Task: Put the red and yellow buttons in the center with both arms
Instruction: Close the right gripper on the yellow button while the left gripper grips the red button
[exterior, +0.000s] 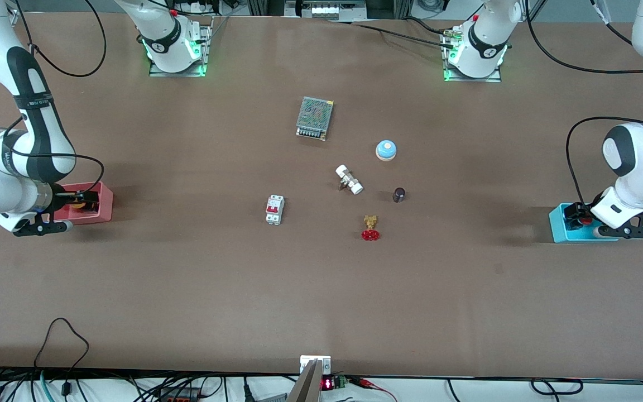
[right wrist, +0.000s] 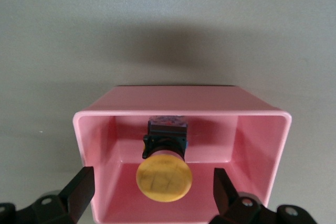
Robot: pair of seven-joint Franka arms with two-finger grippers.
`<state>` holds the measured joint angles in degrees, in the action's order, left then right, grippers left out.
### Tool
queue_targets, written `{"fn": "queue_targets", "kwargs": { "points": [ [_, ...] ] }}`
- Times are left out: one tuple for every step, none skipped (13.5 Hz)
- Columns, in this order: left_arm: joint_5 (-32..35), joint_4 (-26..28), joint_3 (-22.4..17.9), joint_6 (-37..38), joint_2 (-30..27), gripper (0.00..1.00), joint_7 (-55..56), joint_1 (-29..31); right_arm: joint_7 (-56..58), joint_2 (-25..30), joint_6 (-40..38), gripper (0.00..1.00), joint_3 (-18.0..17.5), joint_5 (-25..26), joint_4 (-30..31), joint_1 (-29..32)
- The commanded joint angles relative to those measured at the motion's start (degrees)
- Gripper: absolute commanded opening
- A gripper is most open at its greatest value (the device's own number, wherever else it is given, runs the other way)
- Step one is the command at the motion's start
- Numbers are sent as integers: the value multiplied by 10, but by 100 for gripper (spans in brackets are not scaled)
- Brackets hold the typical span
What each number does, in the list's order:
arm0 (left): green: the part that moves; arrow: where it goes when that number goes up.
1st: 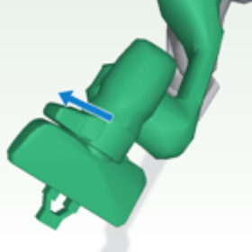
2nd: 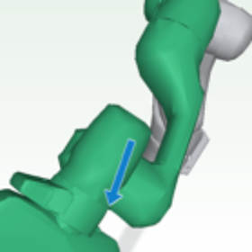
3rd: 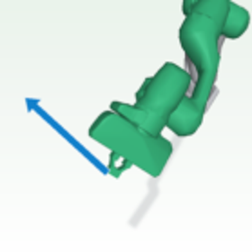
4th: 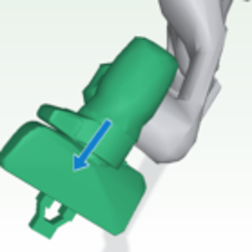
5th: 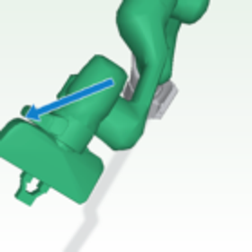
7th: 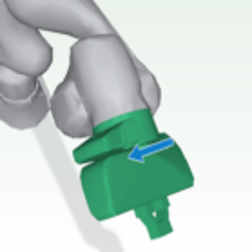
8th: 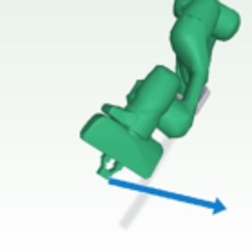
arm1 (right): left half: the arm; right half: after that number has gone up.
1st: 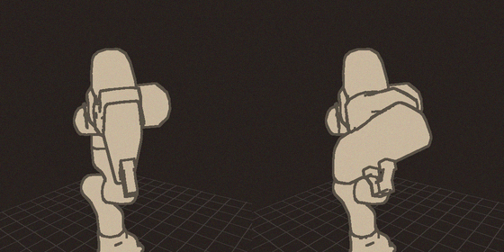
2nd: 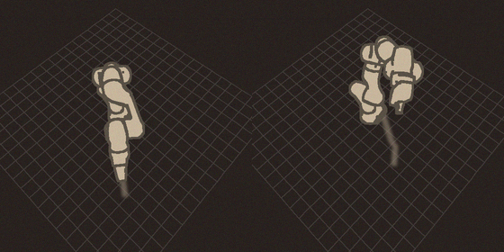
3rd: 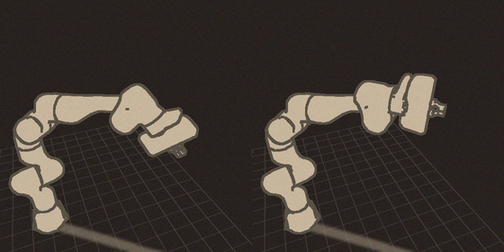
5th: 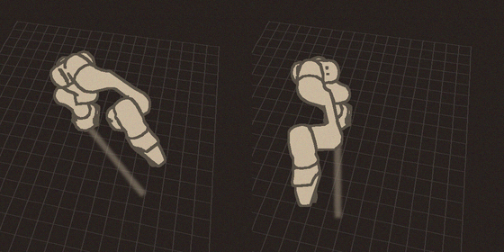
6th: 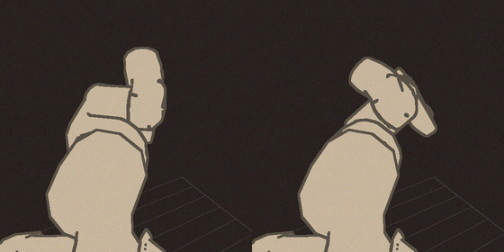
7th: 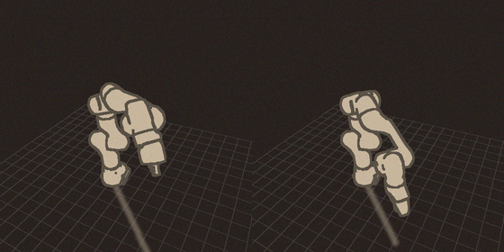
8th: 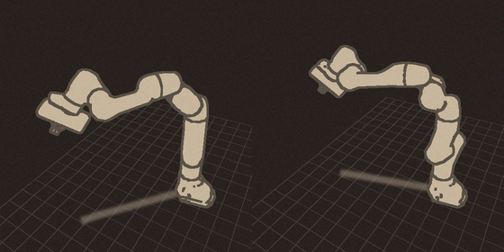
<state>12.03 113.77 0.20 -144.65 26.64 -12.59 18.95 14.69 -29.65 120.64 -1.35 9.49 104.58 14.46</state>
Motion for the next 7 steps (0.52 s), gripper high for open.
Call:
{"fn": "queue_targets", "kwargs": {
  "points": [
    [3,-3,9,-4,1,99,-9,10,17,-4,4,100,-6,11,1,13],
    [3,-3,9,-4,2,99,-10,10,17,-6,4,100,-6,11,0,14],
    [3,-3,9,-4,6,98,-10,12,17,-6,4,100,-6,11,0,14],
    [3,-5,9,-4,10,98,-10,12,17,-6,4,100,-6,20,-1,14],
    [3,-7,9,-5,10,98,-10,12,17,-6,4,100,-6,30,-2,14],
    [3,-7,9,-6,11,94,-11,15,17,-6,5,100,-6,32,-2,14],
    [3,-6,10,-14,16,92,-11,21,17,-6,5,100,-6,33,-2,14]
  ]
}}
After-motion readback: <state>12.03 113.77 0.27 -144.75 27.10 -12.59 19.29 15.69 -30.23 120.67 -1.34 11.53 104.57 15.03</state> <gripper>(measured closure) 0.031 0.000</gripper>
